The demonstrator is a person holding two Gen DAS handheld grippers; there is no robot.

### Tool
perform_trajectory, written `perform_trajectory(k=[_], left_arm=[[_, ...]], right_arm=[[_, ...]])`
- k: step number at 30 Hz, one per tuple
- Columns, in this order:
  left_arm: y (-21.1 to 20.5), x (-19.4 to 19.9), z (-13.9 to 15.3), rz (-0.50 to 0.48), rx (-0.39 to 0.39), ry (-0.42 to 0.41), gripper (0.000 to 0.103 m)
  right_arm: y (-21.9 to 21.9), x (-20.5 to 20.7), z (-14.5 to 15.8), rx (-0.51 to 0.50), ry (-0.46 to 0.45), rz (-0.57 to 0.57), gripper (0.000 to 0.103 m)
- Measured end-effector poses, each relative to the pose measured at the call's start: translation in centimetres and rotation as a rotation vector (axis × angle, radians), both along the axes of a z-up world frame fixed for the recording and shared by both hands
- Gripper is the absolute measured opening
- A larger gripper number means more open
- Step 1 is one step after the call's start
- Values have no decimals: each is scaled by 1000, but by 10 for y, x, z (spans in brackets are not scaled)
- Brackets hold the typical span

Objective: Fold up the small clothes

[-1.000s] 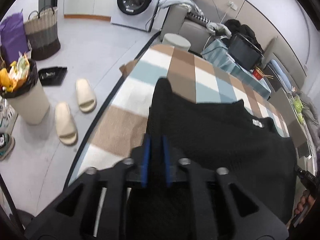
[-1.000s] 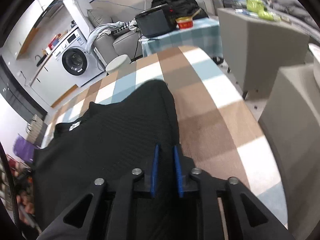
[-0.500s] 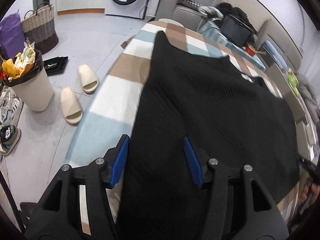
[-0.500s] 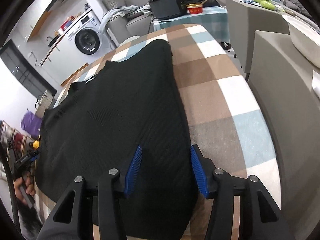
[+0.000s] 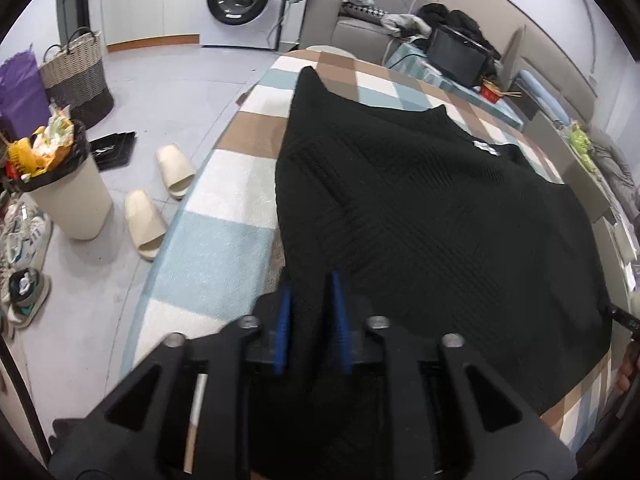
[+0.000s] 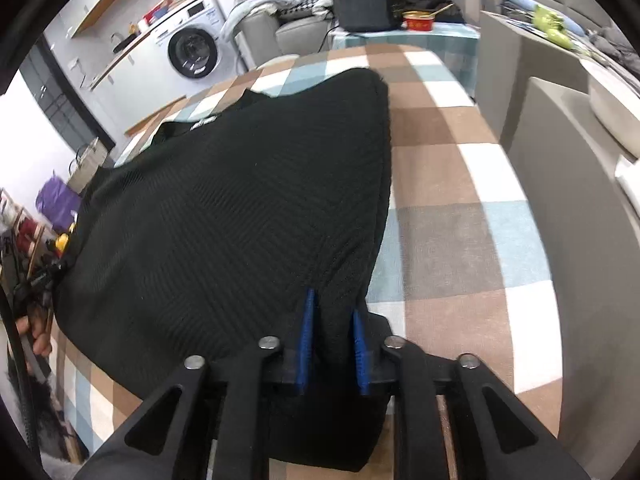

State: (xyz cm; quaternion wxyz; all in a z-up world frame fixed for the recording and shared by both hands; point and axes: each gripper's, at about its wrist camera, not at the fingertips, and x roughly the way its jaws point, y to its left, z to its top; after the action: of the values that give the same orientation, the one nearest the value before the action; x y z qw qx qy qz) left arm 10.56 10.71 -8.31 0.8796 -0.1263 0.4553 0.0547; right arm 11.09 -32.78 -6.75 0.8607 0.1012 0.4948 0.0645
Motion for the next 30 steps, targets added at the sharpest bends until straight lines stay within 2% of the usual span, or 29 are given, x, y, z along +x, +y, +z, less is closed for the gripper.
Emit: perform_trajectory(k=[1, 2, 3, 4, 6, 9, 12, 13, 14, 15, 17, 23, 30], left_arm=[[2, -4, 1, 9, 1, 1, 34], [4, -8, 3, 22, -6, -1, 39], [8, -15, 5, 46, -16, -5, 50], [11, -21, 6, 67, -24, -12, 57], [16, -36, 6, 98, -57, -29, 61], [12, -45, 0, 84, -79, -11, 61], [1, -43, -7, 69, -64, -13, 61], [-4, -40, -7, 63, -40, -22, 57], [-9, -37, -9, 48, -38, -30, 48], [-16, -30, -11, 26, -42, -39, 26], [-25, -24, -10, 2, -38, -41, 18], [-6, -32, 13, 1, -147, -111, 14], [-14, -36, 44, -18, -142, -173, 14]], right_arm=[[-2, -2, 5, 4, -21, -17, 30], [-4, -5, 13, 10, -59, -32, 37], [-4, -9, 19, 26, -90, -37, 45], [-4, -12, 24, 50, -120, -38, 46], [0, -15, 31, 78, -152, -35, 54], [9, -12, 34, 104, -168, -11, 54], [20, -9, 31, 111, -158, 14, 54], [23, -8, 29, 113, -155, 20, 54], [26, -7, 28, 118, -152, 24, 54], [29, -7, 26, 125, -151, 30, 54], [35, -5, 24, 134, -149, 38, 54], [36, -8, 24, 139, -157, 36, 54], [30, -4, 20, 146, -143, 18, 54]])
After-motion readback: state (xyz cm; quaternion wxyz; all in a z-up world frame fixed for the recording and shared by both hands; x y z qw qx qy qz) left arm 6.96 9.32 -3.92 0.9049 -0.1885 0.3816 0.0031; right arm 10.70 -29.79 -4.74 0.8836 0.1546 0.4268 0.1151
